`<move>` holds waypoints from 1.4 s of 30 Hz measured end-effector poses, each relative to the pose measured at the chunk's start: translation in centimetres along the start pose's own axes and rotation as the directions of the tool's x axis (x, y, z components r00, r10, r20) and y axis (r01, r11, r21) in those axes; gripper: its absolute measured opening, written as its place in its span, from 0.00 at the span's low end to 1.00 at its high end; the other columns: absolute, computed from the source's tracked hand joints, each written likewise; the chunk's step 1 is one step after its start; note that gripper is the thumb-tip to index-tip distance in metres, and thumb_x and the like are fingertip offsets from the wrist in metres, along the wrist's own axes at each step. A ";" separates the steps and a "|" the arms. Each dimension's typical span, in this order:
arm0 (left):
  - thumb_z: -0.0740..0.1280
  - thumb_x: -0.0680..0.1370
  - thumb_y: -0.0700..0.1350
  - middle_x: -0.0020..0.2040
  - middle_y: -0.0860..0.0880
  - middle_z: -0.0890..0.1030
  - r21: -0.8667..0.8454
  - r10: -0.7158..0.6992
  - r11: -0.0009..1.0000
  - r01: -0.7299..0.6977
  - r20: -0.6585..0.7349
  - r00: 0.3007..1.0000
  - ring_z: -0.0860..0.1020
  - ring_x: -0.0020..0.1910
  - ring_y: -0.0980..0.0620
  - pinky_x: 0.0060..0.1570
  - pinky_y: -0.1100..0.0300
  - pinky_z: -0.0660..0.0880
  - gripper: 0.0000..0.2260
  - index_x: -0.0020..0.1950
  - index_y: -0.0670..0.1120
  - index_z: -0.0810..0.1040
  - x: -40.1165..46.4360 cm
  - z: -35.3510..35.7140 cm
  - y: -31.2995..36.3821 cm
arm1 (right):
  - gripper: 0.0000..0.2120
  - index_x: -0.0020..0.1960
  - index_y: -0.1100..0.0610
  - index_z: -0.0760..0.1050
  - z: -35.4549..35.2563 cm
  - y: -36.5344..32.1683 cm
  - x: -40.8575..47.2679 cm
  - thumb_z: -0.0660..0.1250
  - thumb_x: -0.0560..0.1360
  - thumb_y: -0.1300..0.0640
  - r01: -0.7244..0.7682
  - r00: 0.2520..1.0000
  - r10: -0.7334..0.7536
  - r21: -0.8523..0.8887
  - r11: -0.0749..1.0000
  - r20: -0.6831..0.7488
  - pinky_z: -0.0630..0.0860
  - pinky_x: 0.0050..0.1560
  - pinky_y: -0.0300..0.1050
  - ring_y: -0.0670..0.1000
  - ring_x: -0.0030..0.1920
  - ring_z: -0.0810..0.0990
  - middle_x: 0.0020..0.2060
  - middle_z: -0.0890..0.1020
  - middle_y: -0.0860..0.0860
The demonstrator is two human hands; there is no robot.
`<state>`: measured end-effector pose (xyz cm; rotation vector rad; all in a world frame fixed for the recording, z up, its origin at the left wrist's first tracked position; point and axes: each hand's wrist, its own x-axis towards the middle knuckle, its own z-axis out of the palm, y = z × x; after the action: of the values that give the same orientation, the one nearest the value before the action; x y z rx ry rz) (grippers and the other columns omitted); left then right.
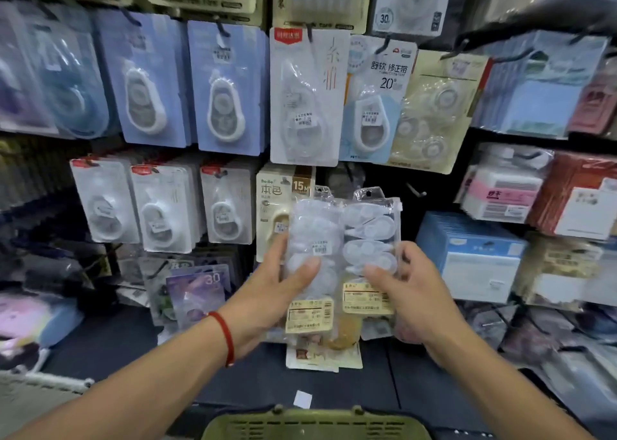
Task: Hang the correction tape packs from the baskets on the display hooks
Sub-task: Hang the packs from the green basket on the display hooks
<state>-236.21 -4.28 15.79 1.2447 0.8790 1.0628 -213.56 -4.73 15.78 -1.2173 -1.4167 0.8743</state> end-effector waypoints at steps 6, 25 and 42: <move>0.77 0.59 0.75 0.72 0.64 0.75 -0.052 0.114 0.991 -0.127 -0.193 0.975 0.77 0.72 0.49 0.68 0.38 0.77 0.43 0.72 0.76 0.67 1.3 -2.6 -1.7 | 0.15 0.54 0.38 0.78 -0.7 1.2 1.5 0.73 0.68 0.38 0.093 0.991 -0.098 -0.053 0.994 -0.089 0.84 0.52 0.57 0.50 0.50 0.87 0.50 0.88 0.45; 0.74 0.72 0.66 0.67 0.56 0.83 -0.131 0.156 0.975 -0.178 -0.164 0.974 0.84 0.64 0.46 0.58 0.33 0.81 0.25 0.69 0.71 0.74 1.3 -3.8 -1.7 | 0.18 0.66 0.47 0.78 1.1 2.5 3.6 0.72 0.79 0.42 0.008 0.987 -0.019 -0.070 0.998 -0.157 0.82 0.52 0.49 0.46 0.51 0.87 0.51 0.88 0.45; 0.77 0.73 0.49 0.66 0.47 0.84 -0.116 0.095 0.988 -0.103 -0.072 0.993 0.83 0.66 0.44 0.70 0.40 0.75 0.31 0.74 0.58 0.70 0.9 -1.0 -3.3 | 0.15 0.58 0.42 0.79 5.2 1.1 -2.0 0.78 0.74 0.44 0.018 0.999 -0.012 -0.147 0.989 0.042 0.82 0.50 0.46 0.42 0.44 0.81 0.48 0.85 0.38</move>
<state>-236.39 -3.16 12.44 1.1677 0.7980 1.2251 -218.48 -5.98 13.16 -1.3039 -1.5439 0.7994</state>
